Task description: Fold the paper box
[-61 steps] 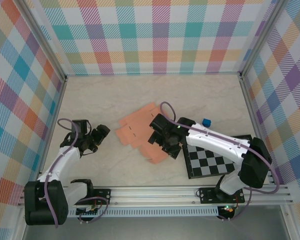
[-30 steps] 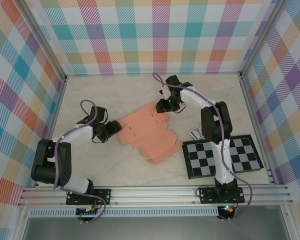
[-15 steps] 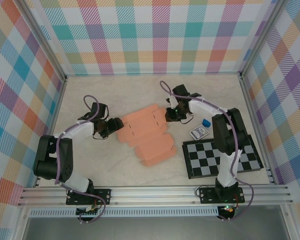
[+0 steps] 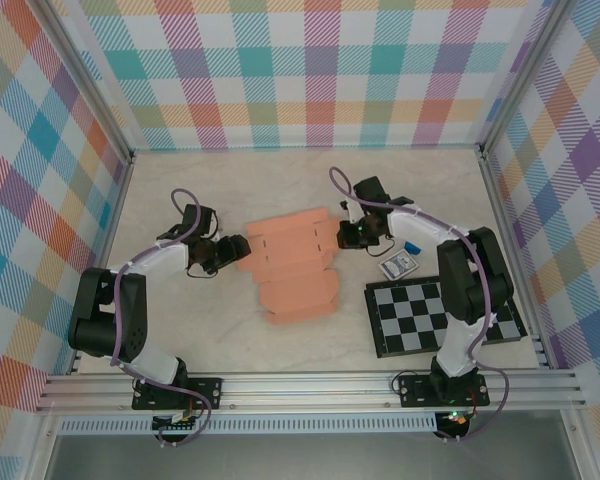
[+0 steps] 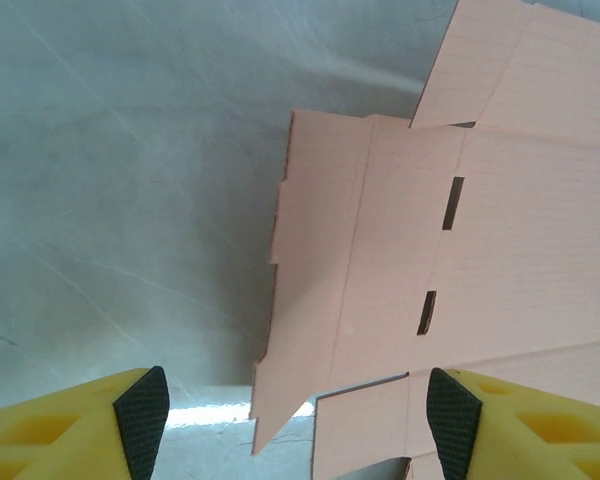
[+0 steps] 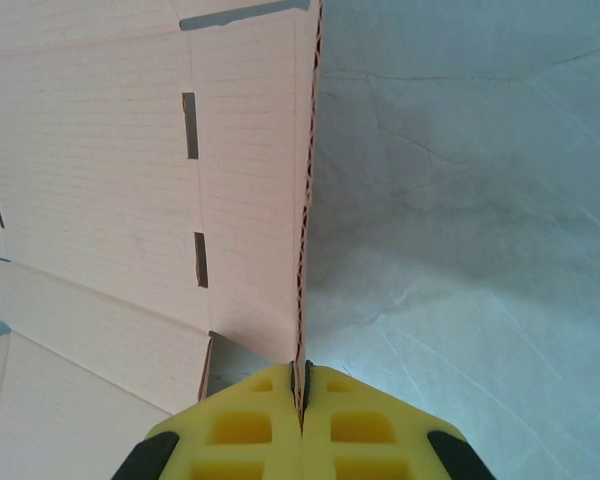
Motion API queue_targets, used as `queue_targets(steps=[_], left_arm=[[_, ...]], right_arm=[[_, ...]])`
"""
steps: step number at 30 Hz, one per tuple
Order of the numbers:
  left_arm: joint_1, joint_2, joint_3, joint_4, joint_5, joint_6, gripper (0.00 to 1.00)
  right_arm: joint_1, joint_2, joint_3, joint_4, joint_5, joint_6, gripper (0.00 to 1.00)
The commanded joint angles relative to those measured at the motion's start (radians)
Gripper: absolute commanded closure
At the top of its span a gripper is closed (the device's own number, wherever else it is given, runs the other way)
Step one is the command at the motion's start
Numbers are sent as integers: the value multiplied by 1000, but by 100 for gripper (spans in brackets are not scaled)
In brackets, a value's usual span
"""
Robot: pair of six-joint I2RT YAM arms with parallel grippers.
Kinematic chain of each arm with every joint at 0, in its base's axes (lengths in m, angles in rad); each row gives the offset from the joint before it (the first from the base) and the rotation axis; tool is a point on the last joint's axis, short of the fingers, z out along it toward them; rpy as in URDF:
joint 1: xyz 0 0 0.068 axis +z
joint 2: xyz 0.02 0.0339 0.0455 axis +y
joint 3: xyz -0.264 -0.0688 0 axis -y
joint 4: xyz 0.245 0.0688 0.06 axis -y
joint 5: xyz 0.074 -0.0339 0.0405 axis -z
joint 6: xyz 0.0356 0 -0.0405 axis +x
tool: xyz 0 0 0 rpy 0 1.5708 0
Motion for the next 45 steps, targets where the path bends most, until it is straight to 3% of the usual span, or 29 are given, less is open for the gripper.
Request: queue_targets(steps=[1,9,14,19,21,27,38,45], left_arm=[[-2,13,22,38,16,12,30],[-4,44,1,148,87,34,40],[-4,73,20,175,54,51,41],[-4,113,47,190,66,84,45],[-4,102,36,216,75,80,43],[-3,19,-24,315,125,28,25],[-2,-110,-54,345,146,-13,23],[-2,-100,-63,402,182,-44,23]], right_arm=[[-19,-58,-26,43,-29,6,99],[-74,-106,-86,111,-176,6,100],[-100,-128,-101,114,-255,-23,100],[-169,-170,-144,159,-414,11,100],[-192,-192,-154,159,-458,15,100],[-224,-256,-167,132,-516,13,100],[-301,-432,-152,66,-668,44,100],[-315,-510,-86,30,-735,83,100]])
